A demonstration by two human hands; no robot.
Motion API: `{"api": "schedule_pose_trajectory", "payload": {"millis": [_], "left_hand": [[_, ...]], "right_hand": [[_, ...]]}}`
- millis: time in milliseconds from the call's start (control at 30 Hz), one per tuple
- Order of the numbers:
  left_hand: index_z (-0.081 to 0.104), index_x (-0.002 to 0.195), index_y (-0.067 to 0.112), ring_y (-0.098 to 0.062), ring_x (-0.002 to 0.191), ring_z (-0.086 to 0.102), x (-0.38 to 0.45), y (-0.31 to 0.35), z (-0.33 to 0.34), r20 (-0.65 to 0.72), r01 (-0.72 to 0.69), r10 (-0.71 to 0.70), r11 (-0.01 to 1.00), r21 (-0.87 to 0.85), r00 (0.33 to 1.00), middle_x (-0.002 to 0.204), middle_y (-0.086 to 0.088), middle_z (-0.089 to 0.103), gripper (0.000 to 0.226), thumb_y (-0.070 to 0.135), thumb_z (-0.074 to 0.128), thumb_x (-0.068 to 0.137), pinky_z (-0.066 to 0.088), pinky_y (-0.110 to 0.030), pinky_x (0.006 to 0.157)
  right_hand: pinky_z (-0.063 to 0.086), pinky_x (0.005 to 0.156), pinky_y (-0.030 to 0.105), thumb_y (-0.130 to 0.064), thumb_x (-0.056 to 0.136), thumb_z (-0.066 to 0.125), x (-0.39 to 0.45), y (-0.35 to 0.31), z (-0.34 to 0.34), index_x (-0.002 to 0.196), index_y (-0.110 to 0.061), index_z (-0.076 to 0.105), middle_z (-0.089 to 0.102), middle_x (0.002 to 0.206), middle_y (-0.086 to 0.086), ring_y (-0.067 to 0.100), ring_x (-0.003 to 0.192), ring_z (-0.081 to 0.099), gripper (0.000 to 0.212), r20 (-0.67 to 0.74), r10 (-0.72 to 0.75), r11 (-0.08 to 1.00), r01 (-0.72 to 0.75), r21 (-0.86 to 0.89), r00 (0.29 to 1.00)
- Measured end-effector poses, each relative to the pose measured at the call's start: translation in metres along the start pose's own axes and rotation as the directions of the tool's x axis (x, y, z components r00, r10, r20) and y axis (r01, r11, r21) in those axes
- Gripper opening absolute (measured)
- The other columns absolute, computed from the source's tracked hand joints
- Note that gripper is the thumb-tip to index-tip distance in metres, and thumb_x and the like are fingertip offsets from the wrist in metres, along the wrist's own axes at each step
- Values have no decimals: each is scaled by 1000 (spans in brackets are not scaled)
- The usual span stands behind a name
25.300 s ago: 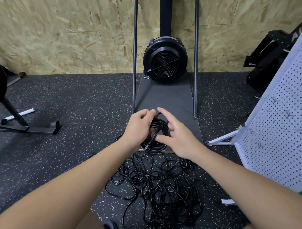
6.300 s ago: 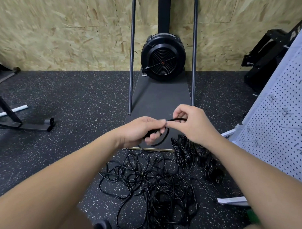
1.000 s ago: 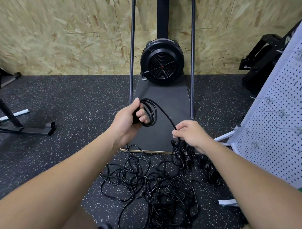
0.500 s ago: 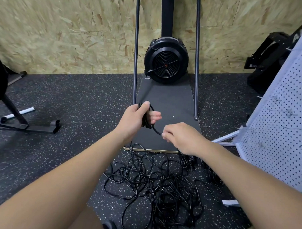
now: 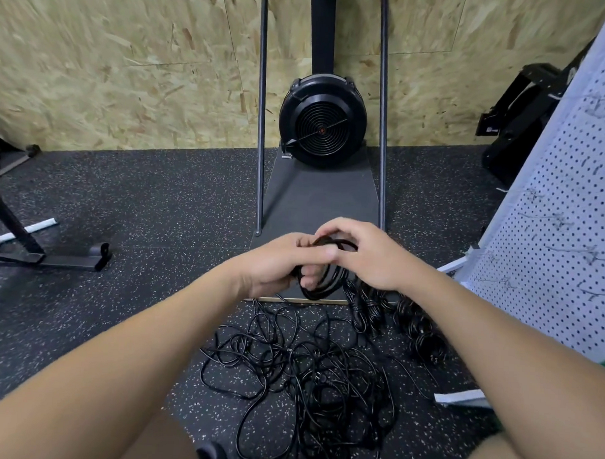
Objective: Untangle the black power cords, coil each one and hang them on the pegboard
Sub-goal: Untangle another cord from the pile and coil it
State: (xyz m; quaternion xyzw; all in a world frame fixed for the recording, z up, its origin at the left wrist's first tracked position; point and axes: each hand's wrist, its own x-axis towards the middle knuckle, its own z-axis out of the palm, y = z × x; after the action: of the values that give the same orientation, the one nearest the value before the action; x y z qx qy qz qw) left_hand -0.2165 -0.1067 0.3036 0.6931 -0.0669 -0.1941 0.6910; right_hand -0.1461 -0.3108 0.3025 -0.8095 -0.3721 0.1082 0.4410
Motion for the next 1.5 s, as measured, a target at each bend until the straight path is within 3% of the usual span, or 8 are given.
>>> {"api": "schedule_pose_trajectory", "payload": {"millis": [267,467,733,1000,1200,1300,1400,1500], "left_hand": [[61,92,-1,-27,107,76,-1,1,11,-103,-8,-3,995,-104,995,67,-5,56,25,17,63,110,58,-36,106],[69,105,6,-23,69,69,10,-4,24,-372,-99,47,988,-121,927,69,-6,53,25,30,67,110,61,-34,74],[66,89,8,-19,57,49,14,-8,14,-459,-212,187,977,-3,868,64,-4,44,32,30,64,112,57,-45,83],[63,94,17,-24,80,60,4,2,10,-155,-84,60,985,-149,986,76,0,61,25,39,63,108,43,-45,96],[56,95,18,-12,61,36,9,12,12,-381,-222,81,913,-343,921,67,7,35,27,39,60,110,55,-32,86],[54,89,21,-14,61,35,11,8,-1,-526,-260,58,912,-319,848,69,5,37,30,39,63,111,49,-37,88],[54,87,22,-15,61,42,9,-1,-13,-587,-255,34,920,-297,809,70,4,44,32,40,67,109,44,-42,92],[60,89,19,-19,67,58,6,-4,-19,-606,-206,-17,933,-295,795,75,0,56,32,43,74,105,51,-40,90]], "right_hand": [[49,75,40,-55,111,53,4,-4,1,86,-28,69,72,74,-3,8,68,61,40,-71,119,992,-121,-27,990],[46,58,37,-52,111,54,12,-4,8,76,-23,63,62,58,-1,17,50,58,46,-262,128,990,-137,-18,957],[58,90,52,-34,110,62,11,6,3,102,-5,68,69,79,1,28,81,78,31,-107,189,960,-160,230,976],[54,73,40,-29,113,52,5,0,-4,102,-23,66,73,79,-3,9,70,69,18,-132,78,994,-86,-60,988],[67,88,56,-62,105,61,-1,2,5,142,-19,50,78,121,9,31,95,82,57,152,324,825,-357,438,934],[63,85,42,-59,94,78,-9,17,8,145,-23,41,83,105,6,19,85,80,73,325,378,887,-440,142,867],[49,64,34,-41,106,68,-7,22,11,109,-21,68,80,86,1,13,59,60,21,242,248,966,-221,-132,938],[51,71,43,-43,112,56,-4,13,8,80,-24,60,65,79,-2,15,70,58,37,210,5,885,93,-457,978]]}}
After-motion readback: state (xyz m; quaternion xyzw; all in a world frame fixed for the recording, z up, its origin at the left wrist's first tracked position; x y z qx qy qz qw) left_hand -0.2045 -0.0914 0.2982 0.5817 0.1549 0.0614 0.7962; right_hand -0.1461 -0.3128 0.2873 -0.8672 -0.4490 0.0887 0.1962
